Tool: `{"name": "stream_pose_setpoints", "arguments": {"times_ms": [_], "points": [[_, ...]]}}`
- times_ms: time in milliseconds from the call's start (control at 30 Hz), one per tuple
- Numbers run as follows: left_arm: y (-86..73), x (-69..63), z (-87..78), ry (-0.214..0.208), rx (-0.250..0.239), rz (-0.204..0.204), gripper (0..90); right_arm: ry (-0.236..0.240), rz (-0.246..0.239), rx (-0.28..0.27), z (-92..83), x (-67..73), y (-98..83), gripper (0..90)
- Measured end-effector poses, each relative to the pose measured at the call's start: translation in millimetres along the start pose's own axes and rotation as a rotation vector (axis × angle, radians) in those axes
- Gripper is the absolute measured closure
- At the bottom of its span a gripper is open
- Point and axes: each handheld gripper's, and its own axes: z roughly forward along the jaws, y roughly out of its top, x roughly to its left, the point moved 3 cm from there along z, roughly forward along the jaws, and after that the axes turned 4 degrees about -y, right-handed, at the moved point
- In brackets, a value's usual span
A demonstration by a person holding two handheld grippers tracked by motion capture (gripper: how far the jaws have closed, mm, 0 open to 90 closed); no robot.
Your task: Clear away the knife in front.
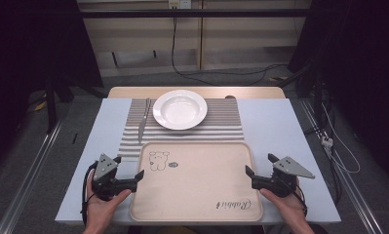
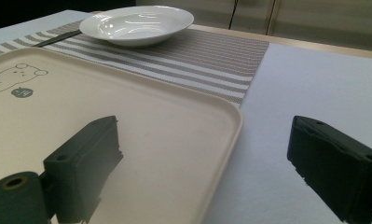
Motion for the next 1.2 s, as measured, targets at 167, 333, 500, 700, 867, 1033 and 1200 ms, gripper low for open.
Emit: {"name": "stream_pose_setpoints", "arguments": {"times_ms": [167, 333, 500, 700, 867, 1033, 1200], "points": [[1.1, -1.1, 2.2, -0.024, 0.029, -0.028, 10.0, 0.003, 0.001, 0.004, 0.8, -0.2, -0.2, 9.0], [3.7, -1.7, 2.9, -0.01, 0.03, -0.021, 9.2, 0.01, 0.001, 0.01, 2.1, -0.1, -0.4, 8.6], [4.8, -1.8, 5.6, -0.019, 0.039, -0.016, 8.5, 0.018, 0.001, 0.011, 4.7, 1.3, 0.3, 8.4], [9.0, -3.7, 6.1, -0.013, 0.026, 0.001, 8.1, 0.022, 0.004, 0.016, 6.1, 0.3, 0.0, 8.4], [15.7, -0.1, 10.6, -0.021, 0.037, 0.015, 5.3, 0.016, 0.0, 0.017, 6.8, 0.7, 1.0, 8.5], [18.6, 6.0, 14.1, -0.01, 0.054, 0.024, 5.5, 0.022, 0.002, 0.022, 8.0, 2.4, 1.5, 8.5], [23.3, 16.1, 18.4, 0.025, 0.032, 0.016, 6.9, 0.019, 0.007, 0.024, 10.0, 1.5, 1.8, 8.4]]}}
